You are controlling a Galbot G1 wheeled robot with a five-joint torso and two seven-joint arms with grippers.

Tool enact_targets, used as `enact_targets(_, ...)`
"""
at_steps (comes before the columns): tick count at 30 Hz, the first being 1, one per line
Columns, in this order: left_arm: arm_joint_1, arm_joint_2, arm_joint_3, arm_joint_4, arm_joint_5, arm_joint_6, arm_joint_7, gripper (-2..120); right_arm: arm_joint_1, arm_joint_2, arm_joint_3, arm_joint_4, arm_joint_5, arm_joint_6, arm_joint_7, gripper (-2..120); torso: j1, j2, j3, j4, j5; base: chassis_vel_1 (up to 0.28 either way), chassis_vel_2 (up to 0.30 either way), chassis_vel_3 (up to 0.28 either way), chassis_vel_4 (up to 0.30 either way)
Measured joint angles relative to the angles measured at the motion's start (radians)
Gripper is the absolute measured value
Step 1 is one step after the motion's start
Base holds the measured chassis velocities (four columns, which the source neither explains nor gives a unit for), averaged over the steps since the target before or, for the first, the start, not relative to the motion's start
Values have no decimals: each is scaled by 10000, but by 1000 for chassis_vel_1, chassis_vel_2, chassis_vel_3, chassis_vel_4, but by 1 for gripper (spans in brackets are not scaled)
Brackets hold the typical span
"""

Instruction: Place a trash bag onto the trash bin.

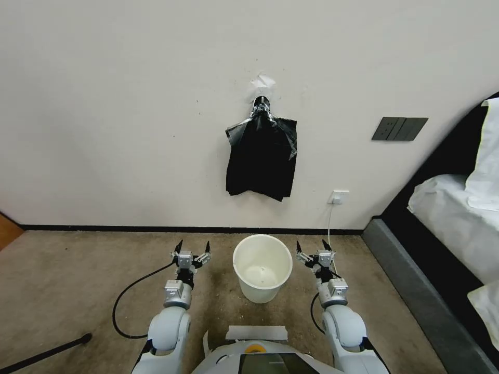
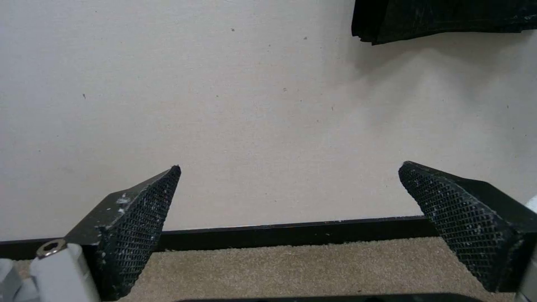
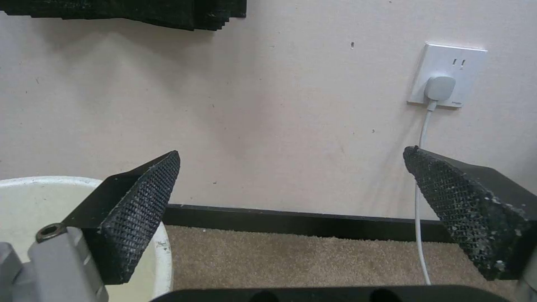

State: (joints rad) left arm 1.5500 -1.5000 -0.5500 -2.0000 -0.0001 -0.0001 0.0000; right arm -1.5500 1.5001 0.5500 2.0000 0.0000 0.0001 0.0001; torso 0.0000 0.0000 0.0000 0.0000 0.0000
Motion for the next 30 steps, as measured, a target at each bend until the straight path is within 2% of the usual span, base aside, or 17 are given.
enact_targets(30, 0, 0, 0, 0, 0, 0, 0, 100, 0, -1, 0, 0, 0, 0, 0, 100, 0, 0, 0, 0, 0, 0, 0, 0, 0)
